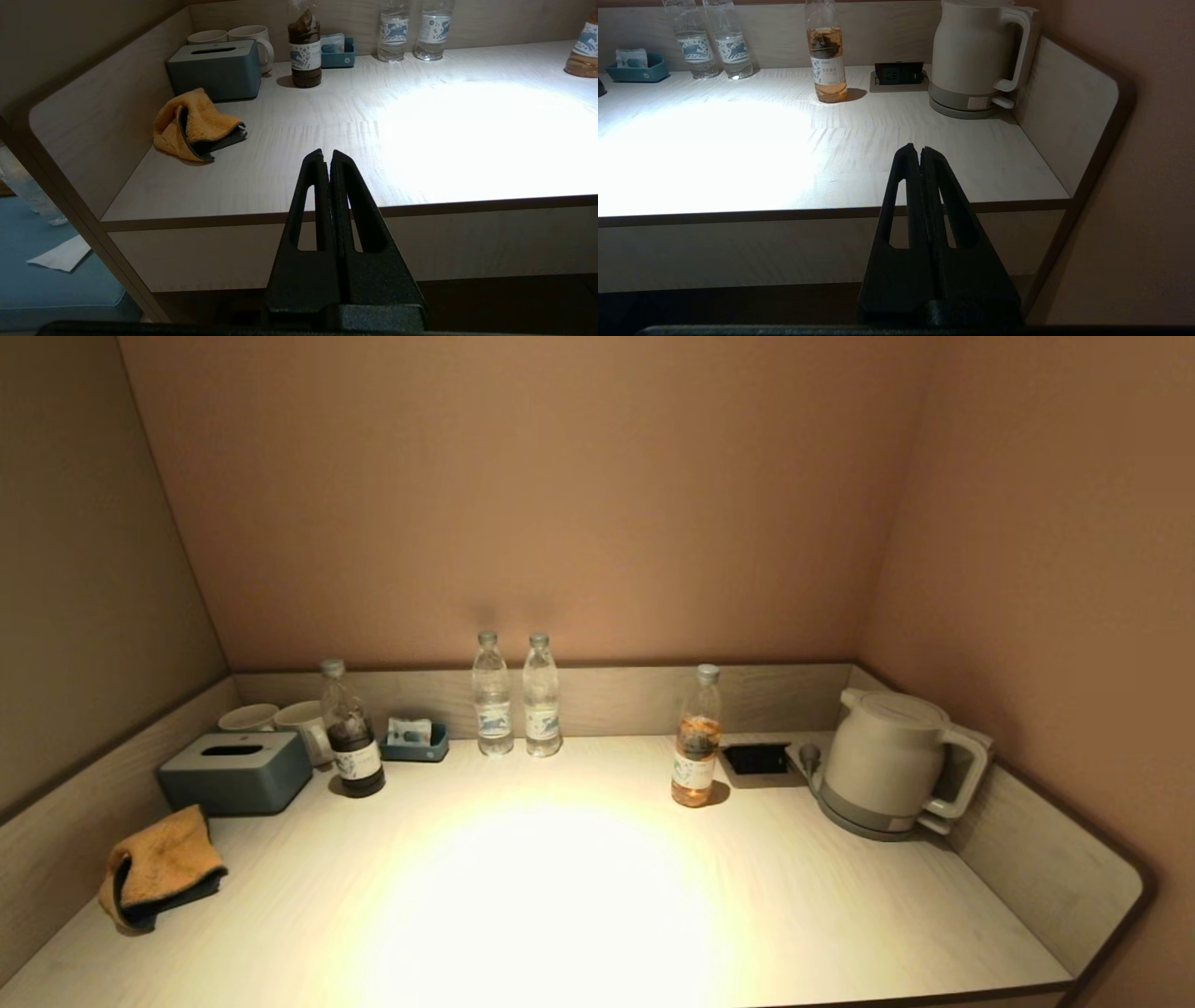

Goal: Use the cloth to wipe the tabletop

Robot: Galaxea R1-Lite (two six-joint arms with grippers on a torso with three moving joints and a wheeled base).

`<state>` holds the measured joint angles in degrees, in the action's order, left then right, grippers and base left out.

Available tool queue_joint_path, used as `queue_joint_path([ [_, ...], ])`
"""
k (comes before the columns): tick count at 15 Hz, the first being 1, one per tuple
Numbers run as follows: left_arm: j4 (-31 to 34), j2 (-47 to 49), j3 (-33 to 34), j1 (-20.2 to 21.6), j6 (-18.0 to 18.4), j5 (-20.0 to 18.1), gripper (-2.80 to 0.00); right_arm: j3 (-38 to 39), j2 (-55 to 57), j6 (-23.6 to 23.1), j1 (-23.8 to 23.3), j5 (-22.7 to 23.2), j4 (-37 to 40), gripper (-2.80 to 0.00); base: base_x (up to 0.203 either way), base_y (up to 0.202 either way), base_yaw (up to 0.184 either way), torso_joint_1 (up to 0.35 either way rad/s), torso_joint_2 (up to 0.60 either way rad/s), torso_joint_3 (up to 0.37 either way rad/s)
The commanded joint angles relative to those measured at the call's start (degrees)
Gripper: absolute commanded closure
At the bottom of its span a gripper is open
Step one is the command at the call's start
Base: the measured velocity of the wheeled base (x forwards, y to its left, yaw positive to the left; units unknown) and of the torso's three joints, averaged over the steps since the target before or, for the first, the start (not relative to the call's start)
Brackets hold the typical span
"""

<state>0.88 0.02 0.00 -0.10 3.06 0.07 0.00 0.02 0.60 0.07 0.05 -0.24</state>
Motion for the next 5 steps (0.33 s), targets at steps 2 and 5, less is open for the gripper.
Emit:
queue_joint_path([
  [2,0.0,0.0,0.0,0.0,0.0,0.0,0.0,0.0,0.1,0.0,0.0,0.0,0.0,0.0,0.0,0.0,0.0,0.0,0.0,0.0],
  [5,0.0,0.0,0.0,0.0,0.0,0.0,0.0,0.0,0.0,-0.1,0.0,0.0,0.0,0.0,0.0,0.0,0.0,0.0,0.0,0.0],
])
